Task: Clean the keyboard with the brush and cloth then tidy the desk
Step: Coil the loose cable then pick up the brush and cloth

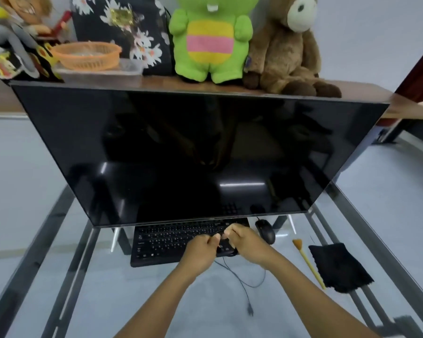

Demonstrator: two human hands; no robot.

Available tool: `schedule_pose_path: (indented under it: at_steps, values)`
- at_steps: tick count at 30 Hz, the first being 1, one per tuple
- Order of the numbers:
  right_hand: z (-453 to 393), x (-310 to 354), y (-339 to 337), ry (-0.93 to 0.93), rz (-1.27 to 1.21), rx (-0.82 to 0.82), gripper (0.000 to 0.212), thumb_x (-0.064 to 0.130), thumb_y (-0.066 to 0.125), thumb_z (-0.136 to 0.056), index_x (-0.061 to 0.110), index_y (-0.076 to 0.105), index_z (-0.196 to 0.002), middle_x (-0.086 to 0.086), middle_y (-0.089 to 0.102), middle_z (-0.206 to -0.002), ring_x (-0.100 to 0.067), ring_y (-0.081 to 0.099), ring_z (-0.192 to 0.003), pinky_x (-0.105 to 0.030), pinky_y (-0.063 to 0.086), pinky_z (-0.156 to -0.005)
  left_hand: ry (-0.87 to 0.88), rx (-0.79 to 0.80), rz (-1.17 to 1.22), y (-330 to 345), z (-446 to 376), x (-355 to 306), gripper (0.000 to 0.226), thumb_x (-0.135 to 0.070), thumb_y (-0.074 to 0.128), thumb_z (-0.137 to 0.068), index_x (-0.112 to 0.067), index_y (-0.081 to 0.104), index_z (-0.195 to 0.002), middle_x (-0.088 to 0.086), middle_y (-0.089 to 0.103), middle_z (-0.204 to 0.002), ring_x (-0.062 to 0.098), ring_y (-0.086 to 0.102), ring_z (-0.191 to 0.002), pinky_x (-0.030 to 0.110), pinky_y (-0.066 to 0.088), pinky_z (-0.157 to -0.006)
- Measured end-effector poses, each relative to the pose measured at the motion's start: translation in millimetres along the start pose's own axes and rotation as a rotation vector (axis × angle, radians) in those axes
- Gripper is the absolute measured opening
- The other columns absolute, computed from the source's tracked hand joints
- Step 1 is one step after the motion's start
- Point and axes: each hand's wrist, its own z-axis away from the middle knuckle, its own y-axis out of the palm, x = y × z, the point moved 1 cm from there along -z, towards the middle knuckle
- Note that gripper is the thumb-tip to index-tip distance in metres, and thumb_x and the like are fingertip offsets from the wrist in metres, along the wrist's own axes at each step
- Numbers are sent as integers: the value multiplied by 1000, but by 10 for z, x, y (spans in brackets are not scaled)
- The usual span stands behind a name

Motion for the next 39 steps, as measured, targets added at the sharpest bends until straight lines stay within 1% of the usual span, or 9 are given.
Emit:
schedule_pose_path:
  at_steps: [2, 5, 7, 9, 13, 21, 26, 32, 39]
  values:
    - [16, -211, -11, -6, 62, -26, 30, 23, 41, -100, 31, 49, -72, 11, 51, -73, -3, 47, -67, -18, 39, -64, -29, 55, 1, 185, -35, -9, 42, -42, 41, -99, -12, 55, -73, 3, 55, -70, 16, 46, -58, 27, 36, -56]
    - [33, -534, -47, -22, 149, -55, 32, 24, 39, -102, 35, 43, -72, 11, 51, -71, -5, 48, -68, -30, 44, -72, -100, 131, 29, 443, -103, -49, 44, -40, 38, -99, -6, 65, -93, 5, 59, -74, 16, 47, -57, 26, 37, -57]
    - [58, -720, -90, -26, 165, -76, 31, 23, 37, -103, 34, 41, -74, 13, 50, -70, -3, 47, -66, -25, 43, -67, -164, 179, 95, 611, -151, -63, 39, -36, 39, -98, -7, 64, -97, 5, 60, -74, 15, 46, -53, 24, 36, -51]
    - [90, -901, -132, -24, 168, -96, 27, 23, 36, -103, 30, 44, -79, 13, 50, -70, -3, 48, -64, -14, 38, -58, -201, 217, 156, 775, -185, -64, 31, -32, 41, -98, -11, 62, -91, 4, 61, -73, 13, 44, -49, 22, 35, -47]
    - [89, -1297, -252, 23, 157, -91, 23, 28, 33, -104, 19, 50, -91, 11, 47, -66, -4, 44, -58, -14, 36, -55, -202, 206, 188, 1124, -302, -64, 30, -28, 46, -97, -9, 60, -78, 5, 62, -70, 14, 46, -50, 25, 37, -48]
    - [-132, -1956, -327, 147, 248, -29, 36, 10, 37, -100, 33, 45, -73, -4, 56, -88, -8, 49, -70, -12, 39, -60, -281, 159, 162, 1690, -586, 33, 29, -26, 53, -95, -6, 60, -76, 7, 63, -69, 15, 55, -53, 25, 50, -50]
    - [-194, -2178, -253, 136, 280, -169, 24, 11, 47, -96, 15, 62, -78, -6, 58, -77, -17, 50, -69, -20, 36, -60, -286, 40, 169, 1971, -654, 168, 25, -25, 57, -92, -5, 62, -78, 12, 68, -80, 22, 61, -61, 40, 59, -68]
    - [-102, -2324, -173, 23, 291, -401, 9, 12, 65, -88, 17, 72, -83, 0, 68, -72, -17, 59, -66, -28, 50, -59, -317, -30, 273, 2071, -633, 243, 20, -14, 65, -86, -10, 46, -92, 13, 66, -77, 17, 57, -48, 37, 56, -53]
    - [-153, -2418, -97, 76, 321, -531, 12, 18, 79, -77, 27, 76, -84, -1, 67, -79, -20, 60, -67, -35, 55, -58, -230, -41, 137, 2111, -722, 332, 25, -16, 66, -84, -12, 44, -75, 14, 65, -74, 20, 60, -46, 41, 57, -51]
